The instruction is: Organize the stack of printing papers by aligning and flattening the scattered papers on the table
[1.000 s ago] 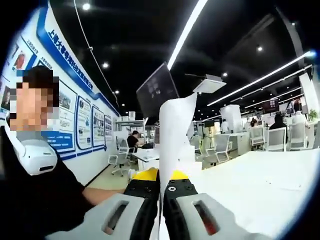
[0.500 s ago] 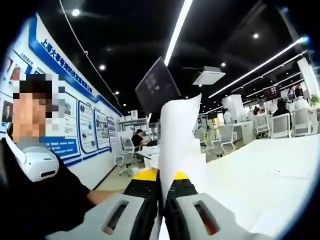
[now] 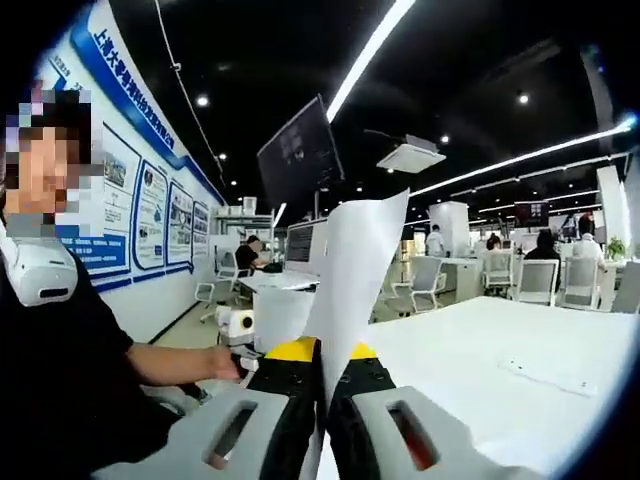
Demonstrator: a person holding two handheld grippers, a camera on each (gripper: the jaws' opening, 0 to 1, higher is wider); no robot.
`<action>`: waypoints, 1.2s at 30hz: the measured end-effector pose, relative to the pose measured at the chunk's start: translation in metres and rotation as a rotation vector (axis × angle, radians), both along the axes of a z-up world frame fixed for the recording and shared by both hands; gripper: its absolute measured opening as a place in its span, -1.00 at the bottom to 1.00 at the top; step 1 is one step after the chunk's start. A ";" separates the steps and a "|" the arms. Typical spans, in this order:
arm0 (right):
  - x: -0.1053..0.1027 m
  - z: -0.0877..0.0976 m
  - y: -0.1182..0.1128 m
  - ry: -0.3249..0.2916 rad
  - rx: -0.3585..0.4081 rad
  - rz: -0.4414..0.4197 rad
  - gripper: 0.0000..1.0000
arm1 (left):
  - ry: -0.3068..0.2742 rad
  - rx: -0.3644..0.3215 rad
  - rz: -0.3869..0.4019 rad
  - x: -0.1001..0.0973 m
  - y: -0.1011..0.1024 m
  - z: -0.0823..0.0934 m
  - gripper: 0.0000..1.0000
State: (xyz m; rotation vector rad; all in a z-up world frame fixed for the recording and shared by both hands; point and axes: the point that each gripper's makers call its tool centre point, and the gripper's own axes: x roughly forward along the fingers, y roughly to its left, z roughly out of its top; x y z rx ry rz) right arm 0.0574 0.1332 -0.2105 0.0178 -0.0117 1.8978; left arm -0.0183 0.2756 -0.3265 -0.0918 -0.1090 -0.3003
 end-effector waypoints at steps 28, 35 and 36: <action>0.024 -0.012 0.023 -0.099 0.020 -0.083 -1.00 | -0.005 -0.026 -0.025 -0.002 -0.003 0.002 -0.87; 0.027 -0.018 0.027 -0.121 0.017 -0.097 -1.00 | -0.004 -0.046 -0.030 -0.002 -0.003 0.004 -0.87; 0.028 -0.018 0.027 -0.121 0.017 -0.100 -1.00 | -0.003 -0.052 -0.029 -0.002 -0.002 0.004 -0.87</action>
